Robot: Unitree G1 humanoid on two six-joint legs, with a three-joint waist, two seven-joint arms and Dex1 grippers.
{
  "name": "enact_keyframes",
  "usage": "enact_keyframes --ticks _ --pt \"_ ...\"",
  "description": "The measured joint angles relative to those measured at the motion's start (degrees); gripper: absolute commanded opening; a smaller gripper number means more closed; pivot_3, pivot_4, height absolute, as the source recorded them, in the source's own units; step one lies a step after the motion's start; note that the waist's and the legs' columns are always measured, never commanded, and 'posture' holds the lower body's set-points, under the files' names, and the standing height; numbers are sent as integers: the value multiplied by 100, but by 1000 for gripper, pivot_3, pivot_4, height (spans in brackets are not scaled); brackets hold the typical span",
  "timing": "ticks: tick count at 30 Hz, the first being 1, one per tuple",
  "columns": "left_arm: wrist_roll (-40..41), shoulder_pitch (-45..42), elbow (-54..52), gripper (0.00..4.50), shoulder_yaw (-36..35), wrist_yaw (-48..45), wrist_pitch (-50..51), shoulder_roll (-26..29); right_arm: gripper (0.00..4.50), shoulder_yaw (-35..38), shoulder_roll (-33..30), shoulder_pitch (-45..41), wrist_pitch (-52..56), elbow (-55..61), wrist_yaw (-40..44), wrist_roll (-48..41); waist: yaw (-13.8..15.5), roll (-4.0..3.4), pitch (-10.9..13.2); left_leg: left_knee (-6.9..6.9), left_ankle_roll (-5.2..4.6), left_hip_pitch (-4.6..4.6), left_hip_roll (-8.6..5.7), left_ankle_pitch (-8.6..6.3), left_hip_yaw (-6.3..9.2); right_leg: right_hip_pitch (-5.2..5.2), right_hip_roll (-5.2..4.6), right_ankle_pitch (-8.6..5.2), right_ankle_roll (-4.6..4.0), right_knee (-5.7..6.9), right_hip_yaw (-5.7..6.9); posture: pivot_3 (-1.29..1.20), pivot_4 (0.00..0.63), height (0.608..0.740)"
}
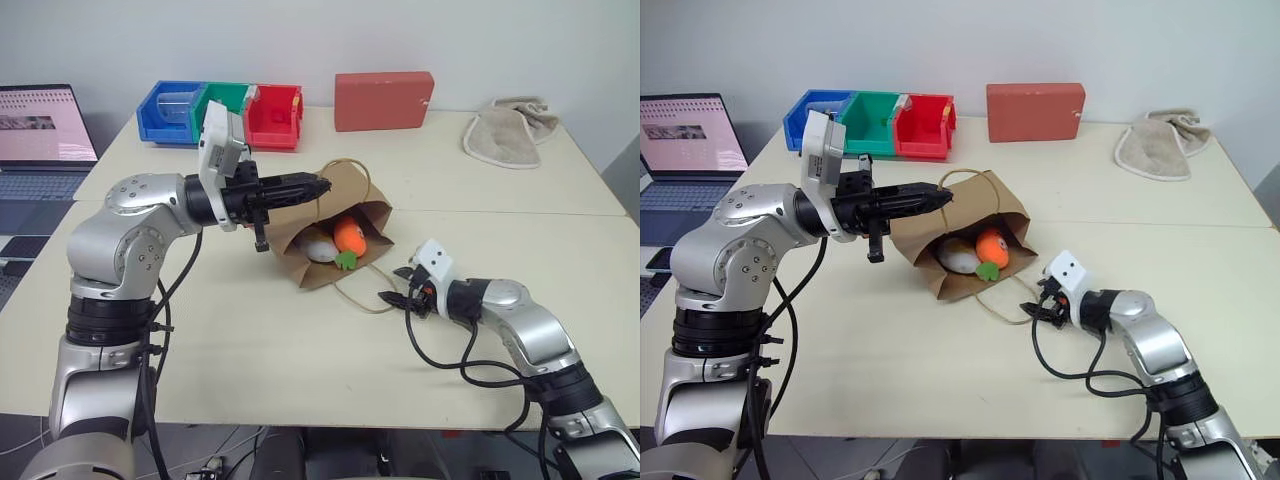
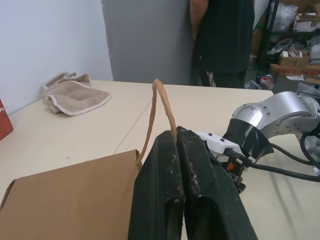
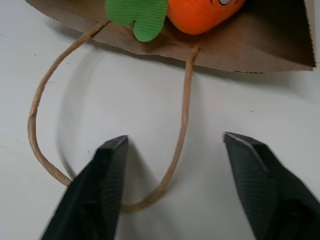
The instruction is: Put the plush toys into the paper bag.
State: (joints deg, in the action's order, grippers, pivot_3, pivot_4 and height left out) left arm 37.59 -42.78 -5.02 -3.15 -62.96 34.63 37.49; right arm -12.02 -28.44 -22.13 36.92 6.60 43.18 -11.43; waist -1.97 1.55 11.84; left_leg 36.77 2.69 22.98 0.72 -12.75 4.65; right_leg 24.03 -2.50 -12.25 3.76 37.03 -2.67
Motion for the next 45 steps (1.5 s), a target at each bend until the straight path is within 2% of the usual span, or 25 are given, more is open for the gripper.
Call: enact_keyframes --ticks 5,6,11,13,16,21,30,38,41,45 --pt "0 2 1 0 0 0 -1 0 121 2 55 -126 101 -12 74 -127 0 0 0 1 0 0 0 0 0 0 0 0 0 0 0 0 150 740" --pt "0 2 1 0 0 0 -2 0 51 10 55 -157 124 -12 85 -148 0 0 0 1 0 0 0 0 0 0 0 0 0 0 0 0 150 740" --pt "0 -4 7 0 -2 27 -10 -4 51 260 -114 -185 513 229 246 -557 5 -1 1 0 0 2 0 0 1 0 0 0 0 -1 0 0 150 740" --pt "3 -81 63 0 -60 134 -22 -49 51 649 -341 -248 889 620 427 -1009 15 -1 1 1 0 4 0 0 1 1 0 0 0 -2 1 0 150 740" --pt "43 -398 190 0 -215 299 -32 -146 51 1218 -744 -671 1332 1040 579 -1585 13 -1 1 6 0 3 0 0 1 -1 0 1 2 -1 1 0 150 740" --pt "43 -1005 672 0 -393 468 -217 -396 51 1954 -1222 -1579 1877 1062 569 -2165 13 0 0 0 0 0 0 0 1 -2 0 1 2 -2 3 0 150 740" --pt "-635 -1489 2497 0 -128 315 -1122 -965 51 1745 -1260 -2086 2163 518 401 -2335 13 0 1 0 0 6 -1 0 -1 3 0 2 2 -4 1 0 150 740" --pt "-990 -1868 3429 0 -121 -46 -1647 -1011 51 1737 -1100 -2232 2250 407 23 -2356 4 -1 1 -6 -1 8 -1 0 -1 8 0 1 1 -4 0 0 150 740" --pt "-1184 -1846 3600 643 -78 -82 -1752 -1011 613 1746 -857 -2324 2308 239 -330 -2329 5 -1 1 -5 -1 9 -1 0 0 8 0 2 1 -3 1 0 150 740" --pt "-1291 -1674 3492 1874 -76 -126 -1771 -891 2007 1779 -742 -2419 2310 229 -497 -2374 2 -1 1 -7 -1 10 -1 0 0 10 0 1 1 -5 0 0 150 740"
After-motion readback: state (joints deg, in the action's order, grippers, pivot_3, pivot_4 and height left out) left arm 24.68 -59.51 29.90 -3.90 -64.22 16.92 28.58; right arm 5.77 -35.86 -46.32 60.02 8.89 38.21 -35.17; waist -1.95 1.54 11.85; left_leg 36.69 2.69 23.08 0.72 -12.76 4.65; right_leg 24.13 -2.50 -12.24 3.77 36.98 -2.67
